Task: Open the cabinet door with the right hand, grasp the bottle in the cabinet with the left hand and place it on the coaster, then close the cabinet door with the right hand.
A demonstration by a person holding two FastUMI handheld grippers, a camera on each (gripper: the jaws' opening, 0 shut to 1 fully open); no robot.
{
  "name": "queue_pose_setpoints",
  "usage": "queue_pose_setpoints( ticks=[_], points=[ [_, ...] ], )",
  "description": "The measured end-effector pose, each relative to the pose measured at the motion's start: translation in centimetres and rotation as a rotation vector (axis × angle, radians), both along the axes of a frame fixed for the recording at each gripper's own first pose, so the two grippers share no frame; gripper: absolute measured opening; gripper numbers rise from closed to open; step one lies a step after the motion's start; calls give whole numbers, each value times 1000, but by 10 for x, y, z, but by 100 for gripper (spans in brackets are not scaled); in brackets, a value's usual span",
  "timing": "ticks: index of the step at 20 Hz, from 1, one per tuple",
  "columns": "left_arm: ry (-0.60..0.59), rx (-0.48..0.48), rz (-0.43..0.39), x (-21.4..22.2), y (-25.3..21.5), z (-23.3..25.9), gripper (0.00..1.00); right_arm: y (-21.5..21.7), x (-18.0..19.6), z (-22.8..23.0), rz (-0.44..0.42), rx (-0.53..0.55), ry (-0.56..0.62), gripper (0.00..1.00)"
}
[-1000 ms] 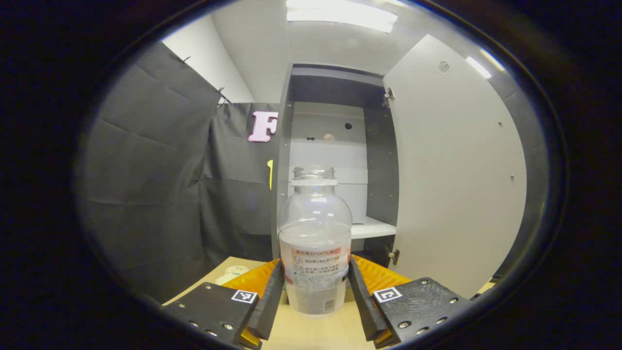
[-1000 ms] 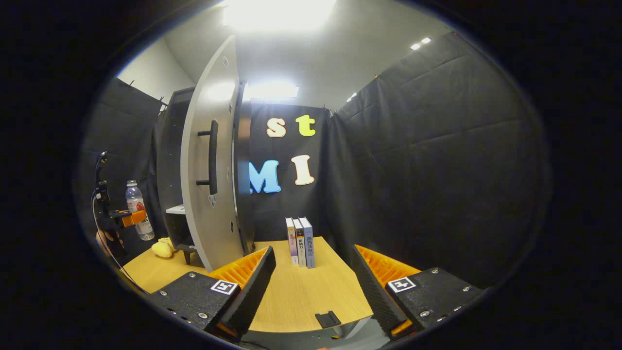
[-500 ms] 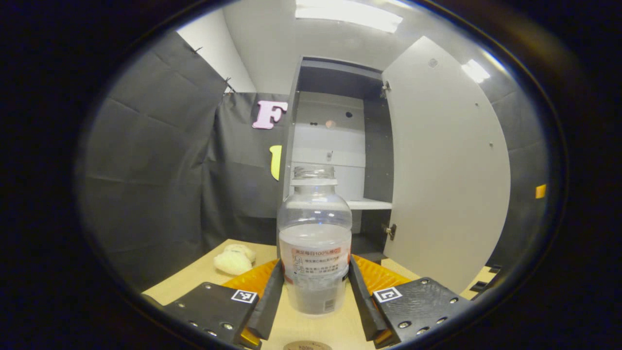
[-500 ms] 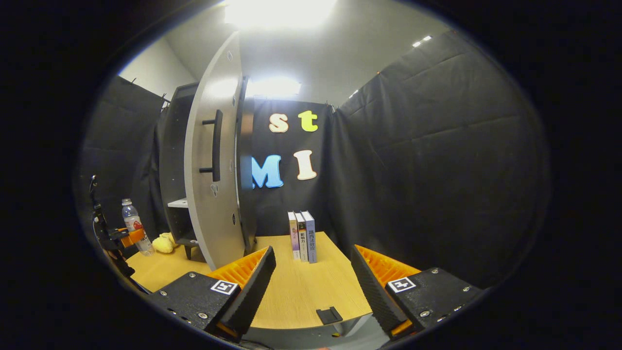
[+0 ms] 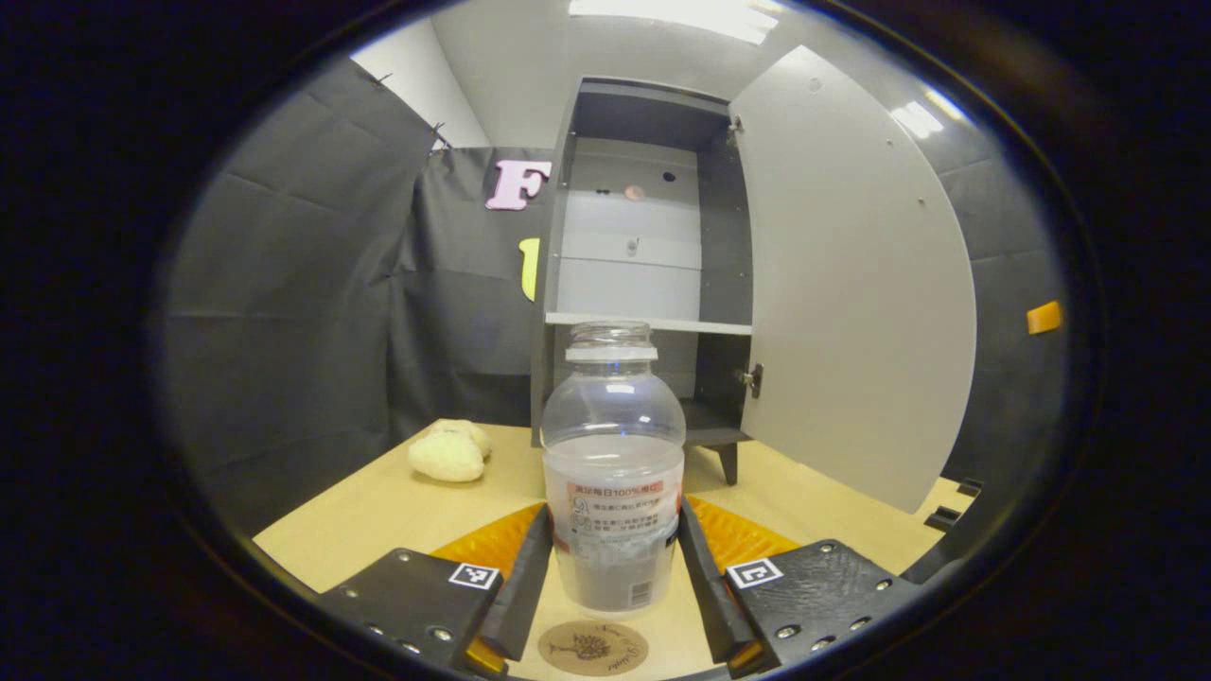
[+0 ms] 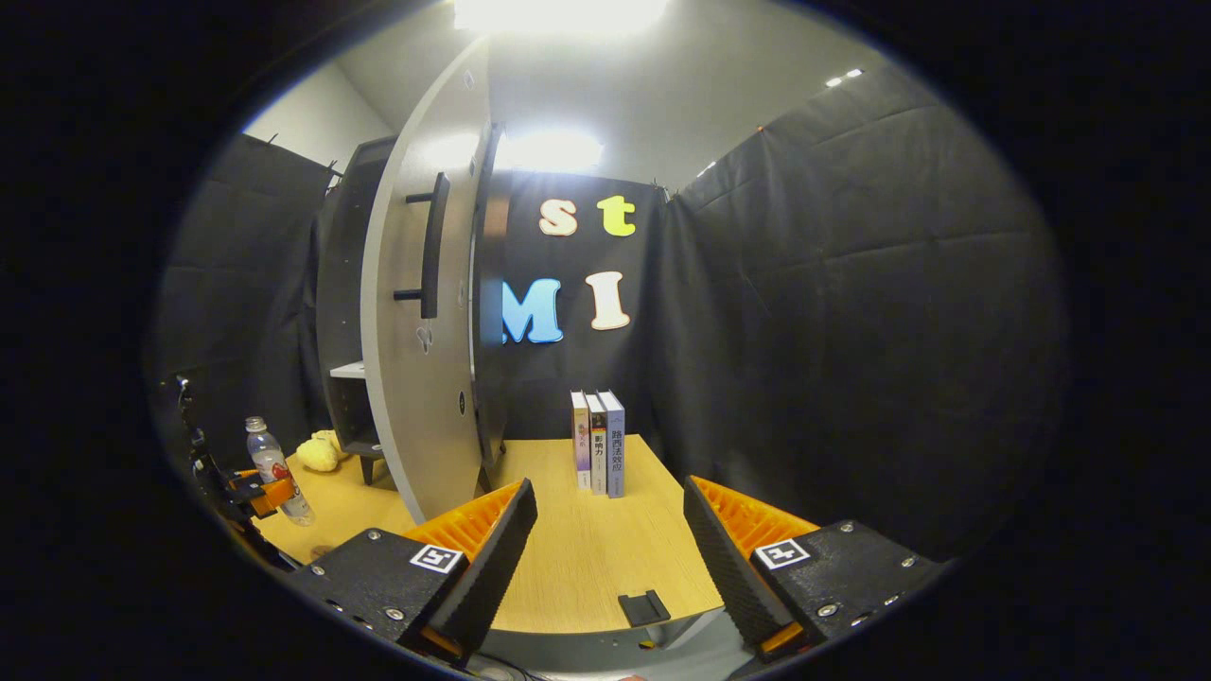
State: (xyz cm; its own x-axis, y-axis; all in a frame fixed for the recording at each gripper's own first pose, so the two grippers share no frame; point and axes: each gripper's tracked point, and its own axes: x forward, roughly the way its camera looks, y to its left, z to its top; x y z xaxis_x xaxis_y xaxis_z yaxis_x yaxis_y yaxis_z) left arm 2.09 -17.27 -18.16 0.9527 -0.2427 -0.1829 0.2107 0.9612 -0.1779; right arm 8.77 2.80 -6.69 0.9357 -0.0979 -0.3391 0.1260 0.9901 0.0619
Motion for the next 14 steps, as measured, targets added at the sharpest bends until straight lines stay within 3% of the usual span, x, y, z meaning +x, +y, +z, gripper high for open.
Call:
queue_pose_setpoints(
  ticks=[6, 14],
  points=[
    [65, -7, 22, -19, 4, -38, 72, 7, 6, -2, 44, -30, 18, 96],
    [137, 17, 33, -2, -3, -81, 72, 16, 13, -11, 79, -47, 42, 96]
  ],
)
